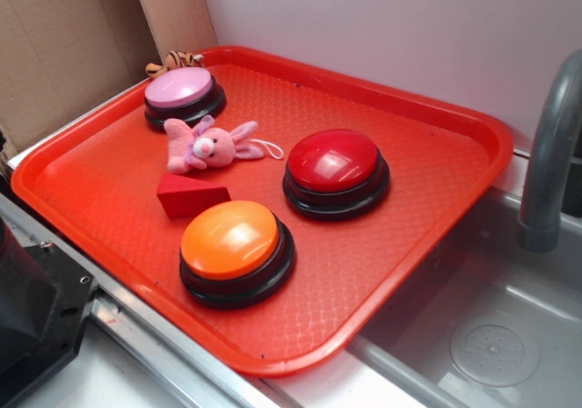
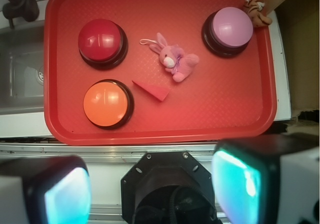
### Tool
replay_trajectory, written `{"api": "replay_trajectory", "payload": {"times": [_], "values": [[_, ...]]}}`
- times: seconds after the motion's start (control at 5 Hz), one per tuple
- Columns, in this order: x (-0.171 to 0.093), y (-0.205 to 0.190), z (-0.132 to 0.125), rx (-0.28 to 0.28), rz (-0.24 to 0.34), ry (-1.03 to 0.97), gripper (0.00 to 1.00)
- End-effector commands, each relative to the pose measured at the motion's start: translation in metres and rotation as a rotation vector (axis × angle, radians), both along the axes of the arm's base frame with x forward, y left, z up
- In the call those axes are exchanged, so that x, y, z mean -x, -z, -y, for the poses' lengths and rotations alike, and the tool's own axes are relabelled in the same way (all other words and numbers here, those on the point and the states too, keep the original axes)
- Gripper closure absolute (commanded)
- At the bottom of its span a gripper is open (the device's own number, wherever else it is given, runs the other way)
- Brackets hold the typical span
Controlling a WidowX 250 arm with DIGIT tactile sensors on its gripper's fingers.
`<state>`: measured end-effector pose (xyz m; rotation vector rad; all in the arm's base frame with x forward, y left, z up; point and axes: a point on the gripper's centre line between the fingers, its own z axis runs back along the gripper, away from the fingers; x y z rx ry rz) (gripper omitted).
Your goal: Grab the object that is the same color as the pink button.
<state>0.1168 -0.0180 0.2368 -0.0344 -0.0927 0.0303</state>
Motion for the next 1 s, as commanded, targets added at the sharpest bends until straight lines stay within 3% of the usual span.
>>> {"api": "replay_trajectory", "payload": {"times": [0.0,0.4,0.8], "values": [[0.0,0.0,0.0,0.0,0.0,0.0,0.0],[-0.035,0.04,-0.018,-0.023,0.061,-0.019,0.0],[-0.089,0.098,-0.05,-0.116,0.082,0.012,0.0]]}}
